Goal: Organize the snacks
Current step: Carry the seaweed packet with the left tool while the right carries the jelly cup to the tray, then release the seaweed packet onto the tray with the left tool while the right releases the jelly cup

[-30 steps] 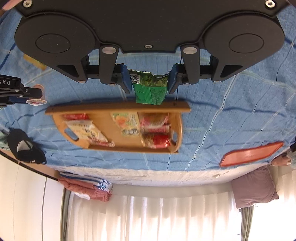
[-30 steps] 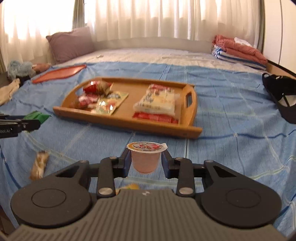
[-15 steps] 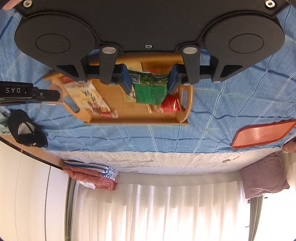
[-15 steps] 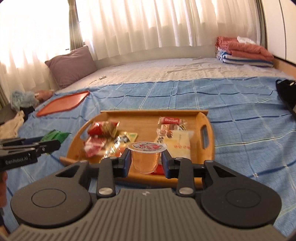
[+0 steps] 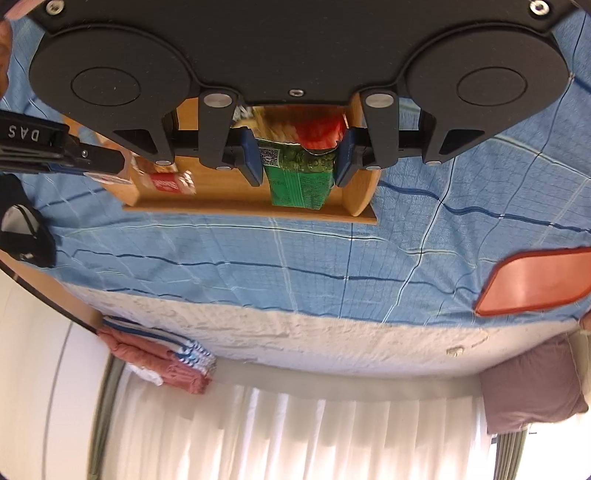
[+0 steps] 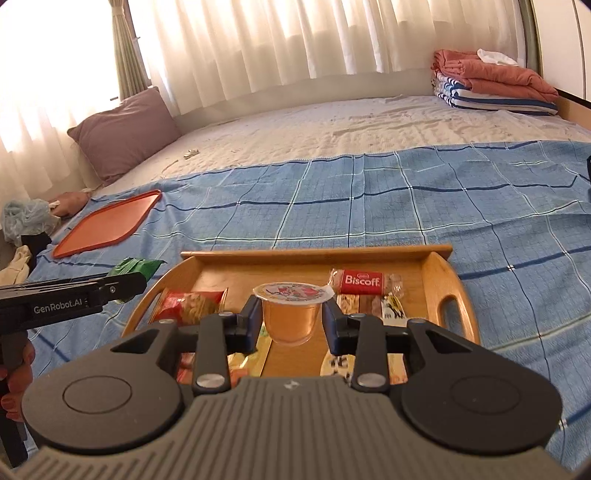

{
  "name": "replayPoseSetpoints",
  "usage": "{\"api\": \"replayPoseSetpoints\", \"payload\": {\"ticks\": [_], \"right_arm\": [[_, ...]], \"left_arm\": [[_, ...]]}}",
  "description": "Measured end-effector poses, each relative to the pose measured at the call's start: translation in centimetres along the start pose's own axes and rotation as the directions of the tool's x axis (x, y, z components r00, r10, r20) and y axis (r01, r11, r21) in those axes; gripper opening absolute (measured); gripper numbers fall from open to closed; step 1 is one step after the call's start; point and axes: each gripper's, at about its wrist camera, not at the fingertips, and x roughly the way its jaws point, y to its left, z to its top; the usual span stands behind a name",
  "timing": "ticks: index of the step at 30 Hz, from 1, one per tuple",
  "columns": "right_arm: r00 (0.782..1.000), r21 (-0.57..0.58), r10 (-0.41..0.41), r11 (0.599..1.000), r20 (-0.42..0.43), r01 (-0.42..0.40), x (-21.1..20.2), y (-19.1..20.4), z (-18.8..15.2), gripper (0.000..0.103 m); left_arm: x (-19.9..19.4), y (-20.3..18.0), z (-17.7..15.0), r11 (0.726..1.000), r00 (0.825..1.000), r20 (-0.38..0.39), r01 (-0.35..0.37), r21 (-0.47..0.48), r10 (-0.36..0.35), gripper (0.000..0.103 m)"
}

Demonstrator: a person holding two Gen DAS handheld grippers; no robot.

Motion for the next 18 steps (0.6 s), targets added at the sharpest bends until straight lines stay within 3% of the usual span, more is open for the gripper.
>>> {"api": "replayPoseSetpoints", "payload": {"ticks": [9, 18], "right_arm": [[0.998, 0.008, -0.018, 1.000, -0.065, 0.019, 6.1, 0.2, 0.7, 0.040], [0.994, -0.021, -0.030, 0.999, -0.107, 0.028, 8.8, 0.6, -0.3, 0.040]], "left_arm": [[7.1, 1.3, 2.4, 0.999, 0.996, -0.089, 0.011, -0.050, -0.015, 0.040], [10.4, 1.1, 1.4, 0.999, 0.991, -0.133, -0.003, -0.032, -0.001, 0.040]]}}
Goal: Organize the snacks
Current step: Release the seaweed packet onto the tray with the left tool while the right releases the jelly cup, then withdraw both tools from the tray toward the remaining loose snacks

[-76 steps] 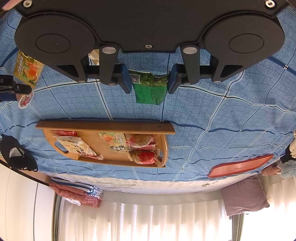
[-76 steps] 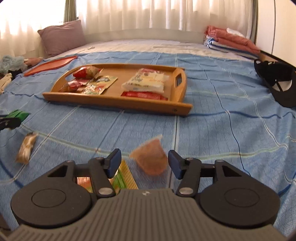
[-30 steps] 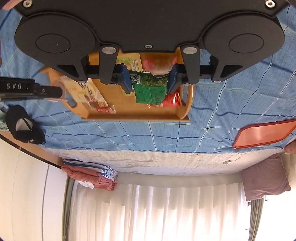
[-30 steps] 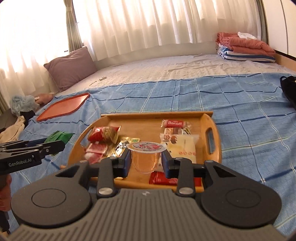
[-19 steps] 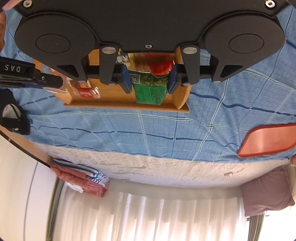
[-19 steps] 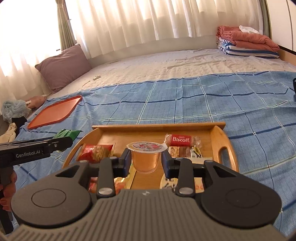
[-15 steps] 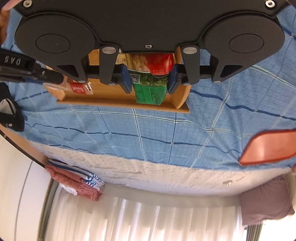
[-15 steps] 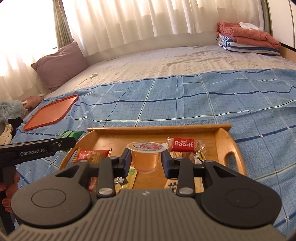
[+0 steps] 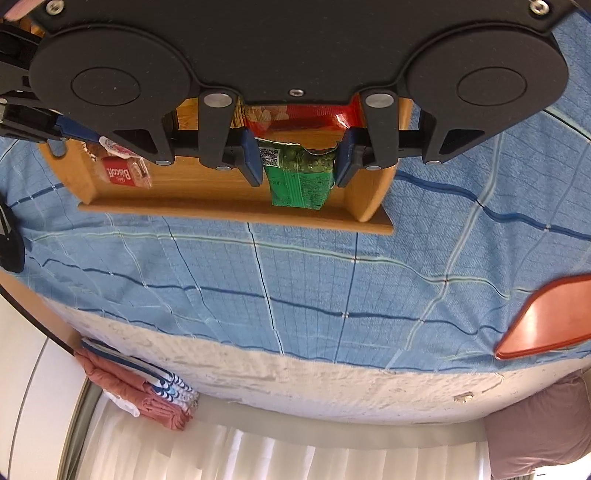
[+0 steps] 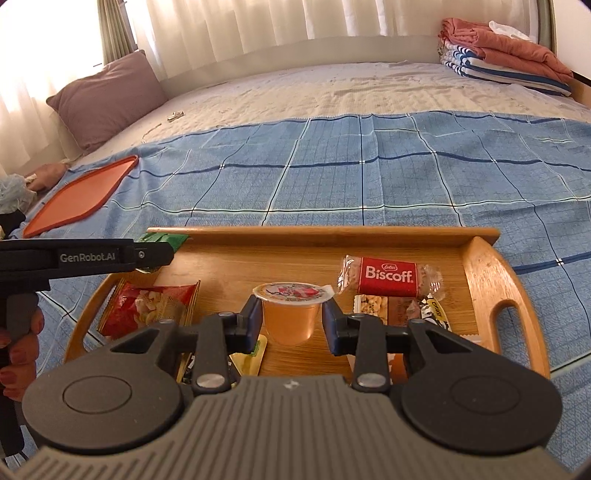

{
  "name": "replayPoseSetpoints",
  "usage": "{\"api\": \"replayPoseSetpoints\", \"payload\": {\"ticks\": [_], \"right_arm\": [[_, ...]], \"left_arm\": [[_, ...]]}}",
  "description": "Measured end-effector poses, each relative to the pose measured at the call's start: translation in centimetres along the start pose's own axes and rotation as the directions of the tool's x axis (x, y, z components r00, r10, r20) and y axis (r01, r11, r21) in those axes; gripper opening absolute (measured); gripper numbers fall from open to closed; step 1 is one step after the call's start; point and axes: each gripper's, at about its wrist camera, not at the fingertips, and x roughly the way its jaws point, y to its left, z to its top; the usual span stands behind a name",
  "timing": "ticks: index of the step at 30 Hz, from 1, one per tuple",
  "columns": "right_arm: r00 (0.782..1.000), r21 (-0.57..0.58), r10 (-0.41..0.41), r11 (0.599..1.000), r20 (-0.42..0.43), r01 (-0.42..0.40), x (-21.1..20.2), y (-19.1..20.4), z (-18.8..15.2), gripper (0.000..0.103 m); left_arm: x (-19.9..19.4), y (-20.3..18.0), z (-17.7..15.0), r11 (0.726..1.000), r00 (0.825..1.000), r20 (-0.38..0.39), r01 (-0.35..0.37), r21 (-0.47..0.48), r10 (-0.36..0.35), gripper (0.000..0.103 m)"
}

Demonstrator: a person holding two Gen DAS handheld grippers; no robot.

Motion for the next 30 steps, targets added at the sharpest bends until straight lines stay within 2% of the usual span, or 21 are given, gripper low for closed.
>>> {"api": "replayPoseSetpoints", "payload": {"ticks": [6, 15, 18, 20, 22, 26, 30], "right_arm": [[1.000, -0.032, -0.004, 0.999, -0.015, 0.003, 0.6, 0.4, -0.3, 0.040], [1.000, -0.047, -0.008, 0.999, -0.016, 0.008, 0.5, 0.6, -0.5, 0.041], [1.000, -0.037, -0.003, 0.999, -0.015, 0.002, 0.4, 0.5, -0.5, 0.043], [1.000, -0.023, 0.005, 1.000, -0.006, -0.006, 0.0, 0.4, -0.4, 0.043], [1.000, -0.017, 0.012, 1.000, 0.000, -0.012, -0.5, 0.5, -0.4, 0.058], [1.000, -0.023, 0.013, 1.000, 0.012, -0.013, -1.8, 0.8, -0.3, 0.058], [0.999, -0.037, 0.013, 0.999, 0.033, -0.012, -3.9, 1.3, -0.5, 0.065]], "left_arm": [[1.0, -0.1, -0.6, 1.000, 0.999, -0.026, -0.020, 0.016, 0.020, 0.041], [1.2, 0.1, -0.7, 0.999, 0.999, -0.024, -0.038, 0.018, 0.039, 0.043], [0.6, 0.3, -0.8, 0.999, 0.999, -0.006, -0.032, 0.012, 0.032, 0.059], [-0.1, 0.3, -0.7, 1.000, 1.000, 0.006, -0.019, 0.015, 0.019, 0.074], [-1.0, 0.0, -0.6, 0.999, 0.999, 0.019, -0.031, 0.026, 0.031, 0.078], [-3.2, -0.4, -0.8, 0.998, 0.998, 0.050, -0.044, 0.053, 0.042, 0.083], [-6.0, -0.8, -1.3, 0.996, 0.996, 0.073, -0.046, 0.077, 0.040, 0.084]]}}
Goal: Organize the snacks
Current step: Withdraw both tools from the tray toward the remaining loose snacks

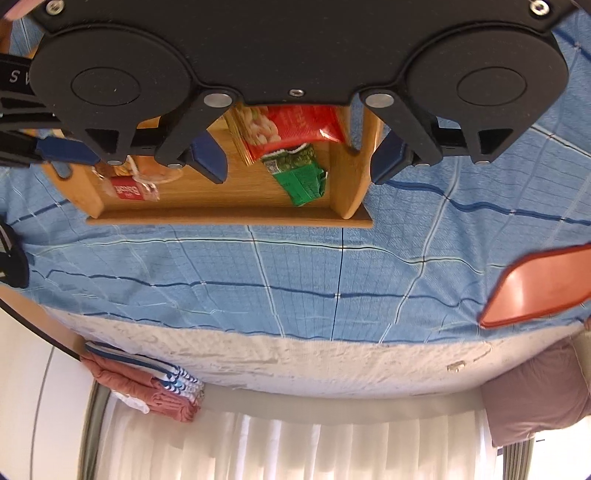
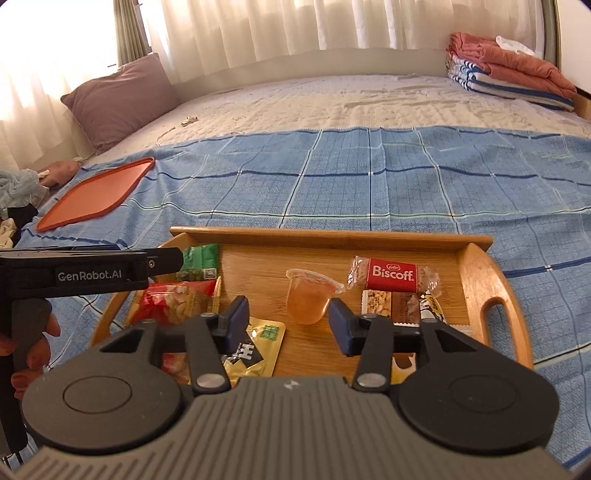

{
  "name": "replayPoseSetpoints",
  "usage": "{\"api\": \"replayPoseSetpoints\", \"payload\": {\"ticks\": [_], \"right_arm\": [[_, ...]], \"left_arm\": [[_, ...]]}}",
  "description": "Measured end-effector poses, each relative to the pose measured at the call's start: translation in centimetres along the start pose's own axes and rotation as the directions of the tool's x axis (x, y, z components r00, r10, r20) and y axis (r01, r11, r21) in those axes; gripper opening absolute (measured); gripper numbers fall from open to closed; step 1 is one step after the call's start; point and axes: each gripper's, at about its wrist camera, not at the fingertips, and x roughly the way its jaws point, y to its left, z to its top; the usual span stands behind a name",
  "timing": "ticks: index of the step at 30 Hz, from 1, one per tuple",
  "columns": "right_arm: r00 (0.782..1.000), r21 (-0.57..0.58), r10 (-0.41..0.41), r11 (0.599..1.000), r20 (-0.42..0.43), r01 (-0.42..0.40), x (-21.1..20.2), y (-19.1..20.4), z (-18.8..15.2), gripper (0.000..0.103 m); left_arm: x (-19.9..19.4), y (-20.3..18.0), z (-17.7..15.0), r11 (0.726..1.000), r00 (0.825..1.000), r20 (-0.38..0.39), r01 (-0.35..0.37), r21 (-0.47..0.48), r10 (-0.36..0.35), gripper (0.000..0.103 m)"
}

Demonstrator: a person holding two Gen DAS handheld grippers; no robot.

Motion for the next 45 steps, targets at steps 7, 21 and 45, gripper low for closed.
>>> {"api": "replayPoseSetpoints", "payload": {"ticks": [7, 21, 45], "right_arm": [[0.999, -0.042, -0.006, 0.999, 0.046, 0.008, -5.0, 1.0, -0.7, 0.072], [0.989, -0.176, 0.031, 0.984, 0.147, -0.005, -16.3, 3.0, -5.2, 0.090], [0.968, -0.208, 0.052, 0.978, 0.246, 0.000, -27.6, 3.3, -11.4, 0.100]], "left_arm": [[-6.5, -0.8, -1.7, 0.999, 0.998, 0.060, -0.006, 0.049, 0.003, 0.088], [-19.2, -4.7, -7.8, 0.983, 0.990, 0.133, 0.028, 0.183, -0.053, 0.091], [-33.1, -6.3, -13.9, 0.986, 0.976, 0.178, 0.102, 0.134, -0.125, 0.091]]}}
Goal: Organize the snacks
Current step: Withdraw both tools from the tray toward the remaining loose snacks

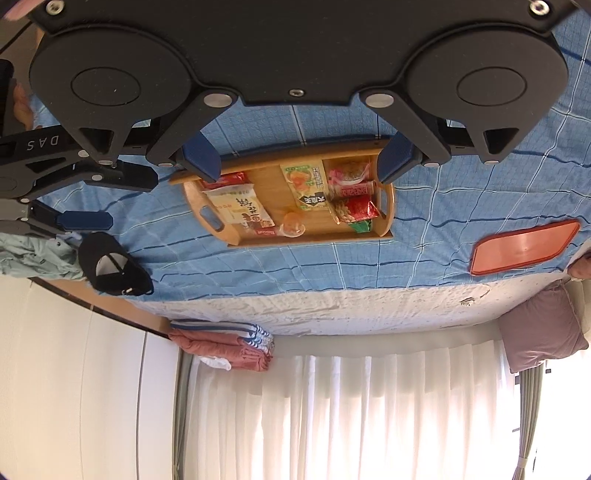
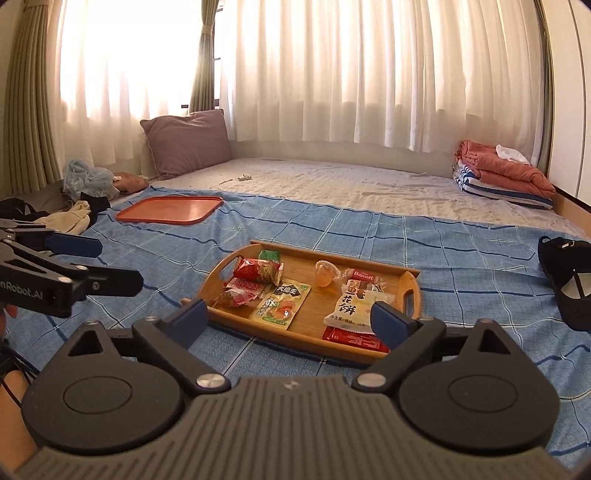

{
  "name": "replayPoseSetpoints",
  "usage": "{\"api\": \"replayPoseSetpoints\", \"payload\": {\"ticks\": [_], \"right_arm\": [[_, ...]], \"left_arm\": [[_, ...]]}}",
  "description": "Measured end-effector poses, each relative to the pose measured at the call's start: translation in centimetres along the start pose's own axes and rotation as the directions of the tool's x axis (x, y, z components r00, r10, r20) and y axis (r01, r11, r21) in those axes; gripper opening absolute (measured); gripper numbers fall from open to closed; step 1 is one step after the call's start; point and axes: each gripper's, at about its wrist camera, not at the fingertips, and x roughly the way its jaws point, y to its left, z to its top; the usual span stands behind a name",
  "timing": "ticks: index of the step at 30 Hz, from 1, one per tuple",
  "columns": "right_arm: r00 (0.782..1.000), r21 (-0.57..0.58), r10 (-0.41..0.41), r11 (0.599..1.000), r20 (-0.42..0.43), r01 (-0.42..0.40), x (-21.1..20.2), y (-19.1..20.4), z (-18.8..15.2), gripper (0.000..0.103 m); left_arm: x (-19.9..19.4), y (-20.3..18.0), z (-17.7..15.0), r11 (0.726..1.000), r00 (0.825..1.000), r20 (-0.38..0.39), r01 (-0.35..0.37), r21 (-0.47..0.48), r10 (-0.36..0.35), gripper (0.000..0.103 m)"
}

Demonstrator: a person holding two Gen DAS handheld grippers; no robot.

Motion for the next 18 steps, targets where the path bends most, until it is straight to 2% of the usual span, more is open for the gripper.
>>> {"api": "replayPoseSetpoints", "payload": {"ticks": [5, 9, 12, 18], "right_arm": [[1.000, 0.008, -0.003, 1.000, 0.013, 0.003, -1.7, -0.1, -0.7, 0.100], [1.000, 0.011, -0.013, 1.000, 0.019, 0.013, -2.4, -0.3, -1.5, 0.102], [1.000, 0.015, -0.010, 1.000, 0.027, 0.010, -2.7, -0.4, -2.6, 0.103], [1.000, 0.025, -0.010, 1.000, 0.011, 0.010, -2.5, -0.5, -5.5, 0.103]], "left_arm": [[-2.4, -0.4, -0.1, 1.000, 1.000, 0.018, 0.021, -0.006, -0.021, 0.092], [-3.4, -0.9, -0.8, 1.000, 0.999, 0.033, 0.012, 0.013, -0.012, 0.092], [-3.5, -1.5, -2.0, 1.000, 0.999, 0.040, -0.007, 0.030, 0.006, 0.093], [-2.3, -1.7, -5.0, 1.000, 0.999, 0.026, -0.021, 0.004, 0.021, 0.094]]}}
